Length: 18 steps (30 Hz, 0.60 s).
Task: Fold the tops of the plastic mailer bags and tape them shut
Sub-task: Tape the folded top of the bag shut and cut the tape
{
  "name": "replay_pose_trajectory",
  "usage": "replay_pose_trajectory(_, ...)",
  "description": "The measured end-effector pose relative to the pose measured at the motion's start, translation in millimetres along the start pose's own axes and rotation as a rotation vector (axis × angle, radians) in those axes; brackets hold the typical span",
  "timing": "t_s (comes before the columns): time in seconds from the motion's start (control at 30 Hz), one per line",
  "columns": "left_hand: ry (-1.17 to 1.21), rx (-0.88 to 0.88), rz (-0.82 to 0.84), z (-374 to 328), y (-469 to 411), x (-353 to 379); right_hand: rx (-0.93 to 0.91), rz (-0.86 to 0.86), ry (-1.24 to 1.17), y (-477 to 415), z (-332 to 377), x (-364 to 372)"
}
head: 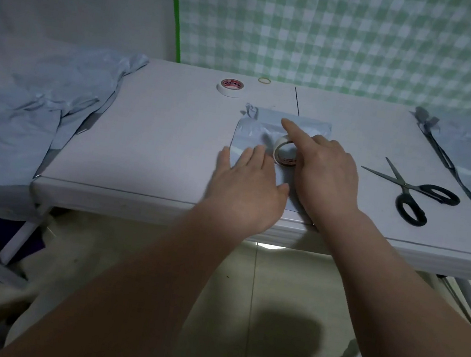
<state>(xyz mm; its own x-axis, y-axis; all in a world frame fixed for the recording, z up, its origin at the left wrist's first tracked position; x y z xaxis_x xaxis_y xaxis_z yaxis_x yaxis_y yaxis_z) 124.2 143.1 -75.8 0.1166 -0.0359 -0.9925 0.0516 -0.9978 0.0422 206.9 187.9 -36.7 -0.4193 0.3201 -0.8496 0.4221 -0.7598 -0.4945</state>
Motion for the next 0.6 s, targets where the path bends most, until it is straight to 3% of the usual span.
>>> replay_pose_trajectory(0.1,0.002,-0.013,0.028,2,0,6,0.048,0.061,-0.036,-2,-7,5)
replay_pose_trajectory(0.33,-0.014,-0.039,0.026,1,2,8,0.199,0.091,-0.413,0,-30,8)
replay_pose_trajectory(0.6,0.065,-0.059,0.054,13,-1,6,0.218,0.072,-0.390,-1,-31,10)
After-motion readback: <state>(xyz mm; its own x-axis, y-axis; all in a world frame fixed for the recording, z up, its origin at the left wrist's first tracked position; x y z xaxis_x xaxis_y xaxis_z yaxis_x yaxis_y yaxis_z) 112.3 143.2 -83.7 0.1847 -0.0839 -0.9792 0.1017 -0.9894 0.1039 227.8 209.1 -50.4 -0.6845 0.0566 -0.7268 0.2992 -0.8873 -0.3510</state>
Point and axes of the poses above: each hand's wrist, its own y-axis away from the middle knuckle, its own x-axis out of the palm, z = x × y, the point moved 9 cm from there along -y, towards the middle knuckle, and after that the axes turned 5 degrees about z, right-handed, at the moved point
